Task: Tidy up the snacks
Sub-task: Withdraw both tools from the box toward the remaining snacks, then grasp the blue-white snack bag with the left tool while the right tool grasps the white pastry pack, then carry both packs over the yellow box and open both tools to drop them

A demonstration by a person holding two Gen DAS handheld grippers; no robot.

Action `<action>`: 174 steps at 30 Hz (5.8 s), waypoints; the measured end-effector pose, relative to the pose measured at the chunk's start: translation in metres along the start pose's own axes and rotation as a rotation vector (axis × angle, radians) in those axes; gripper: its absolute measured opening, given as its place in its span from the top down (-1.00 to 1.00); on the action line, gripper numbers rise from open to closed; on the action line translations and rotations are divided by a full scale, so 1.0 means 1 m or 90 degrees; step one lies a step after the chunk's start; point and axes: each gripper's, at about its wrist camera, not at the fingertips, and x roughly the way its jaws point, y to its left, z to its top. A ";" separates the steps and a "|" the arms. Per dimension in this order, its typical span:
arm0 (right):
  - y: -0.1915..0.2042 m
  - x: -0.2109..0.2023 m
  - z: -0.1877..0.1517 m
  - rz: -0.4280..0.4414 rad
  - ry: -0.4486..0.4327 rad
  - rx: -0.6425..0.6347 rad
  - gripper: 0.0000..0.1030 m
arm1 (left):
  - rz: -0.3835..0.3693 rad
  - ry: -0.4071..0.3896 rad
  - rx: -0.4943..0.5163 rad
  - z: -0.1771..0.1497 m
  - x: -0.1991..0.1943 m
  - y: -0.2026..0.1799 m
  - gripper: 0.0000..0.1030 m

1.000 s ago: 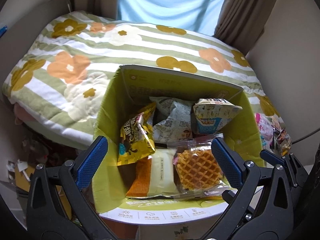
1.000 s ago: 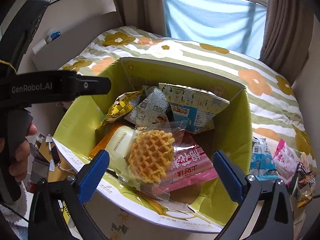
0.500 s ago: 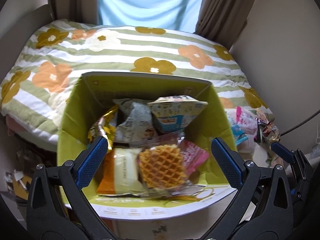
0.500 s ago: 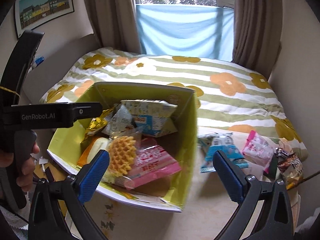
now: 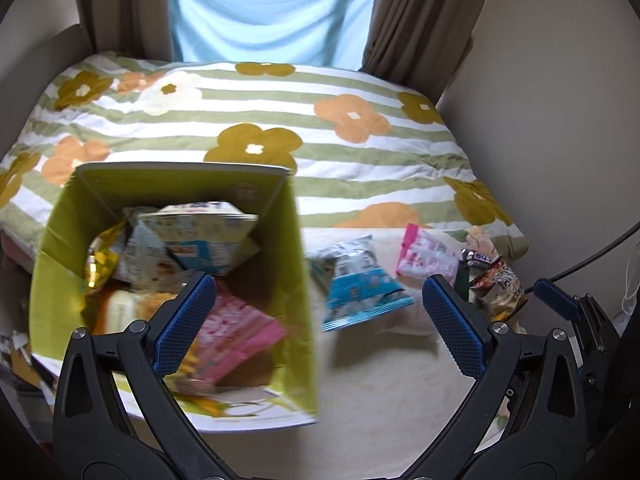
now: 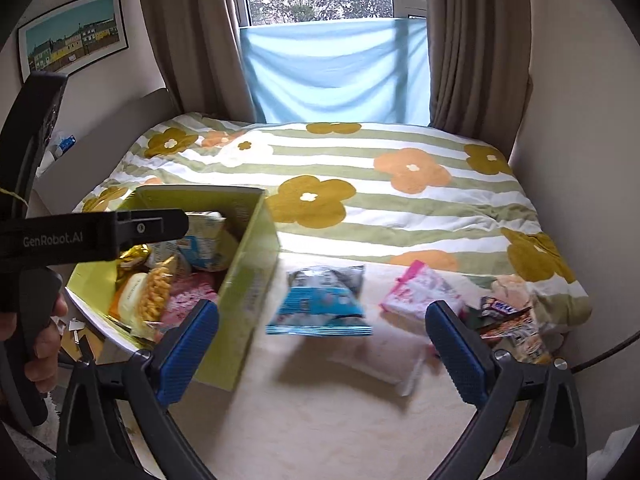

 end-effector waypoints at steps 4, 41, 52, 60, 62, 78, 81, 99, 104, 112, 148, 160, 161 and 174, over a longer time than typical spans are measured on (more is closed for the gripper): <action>-0.043 0.004 0.003 0.016 0.003 -0.025 -0.99 | 0.009 0.003 -0.010 -0.002 0.018 -0.041 -0.99; -0.069 0.152 -0.040 0.206 0.221 -0.365 -1.00 | 0.161 0.203 -0.068 -0.014 0.233 -0.068 -0.88; -0.060 0.161 -0.051 0.228 0.248 -0.389 -1.00 | 0.204 0.219 -0.005 -0.022 0.244 -0.066 -0.57; -0.054 0.167 -0.056 0.231 0.254 -0.401 -1.00 | 0.184 0.212 -0.021 -0.020 0.242 -0.054 -0.20; -0.050 0.169 -0.057 0.238 0.253 -0.407 -0.99 | 0.182 0.210 -0.019 -0.020 0.239 -0.054 -0.18; -0.023 0.175 -0.066 0.283 0.245 -0.444 -0.64 | 0.143 0.186 -0.035 -0.019 0.221 -0.052 -0.14; -0.026 0.175 -0.075 0.279 0.252 -0.446 -0.47 | 0.138 0.188 -0.038 -0.022 0.222 -0.051 -0.14; -0.054 0.114 -0.053 0.198 0.195 -0.339 -0.20 | 0.100 0.112 -0.033 -0.005 0.154 -0.074 -0.14; -0.056 0.075 -0.036 0.170 0.153 -0.318 -0.20 | 0.092 0.053 -0.030 0.010 0.103 -0.082 -0.14; -0.037 0.024 0.004 0.141 0.086 -0.297 -0.20 | 0.081 -0.033 -0.029 0.028 0.019 -0.059 -0.14; 0.170 0.069 0.017 0.088 0.119 0.055 -0.20 | 0.098 0.037 0.011 -0.041 -0.007 0.219 -0.70; 0.166 0.081 0.020 0.073 0.131 0.050 -0.20 | 0.116 0.059 -0.024 -0.049 -0.004 0.228 -1.00; 0.165 0.083 0.019 0.074 0.133 0.052 -0.21 | 0.110 0.052 -0.029 -0.049 -0.008 0.228 -1.00; 0.166 0.078 0.032 0.058 0.077 0.067 -0.20 | 0.081 0.032 -0.037 -0.053 -0.026 0.229 -1.00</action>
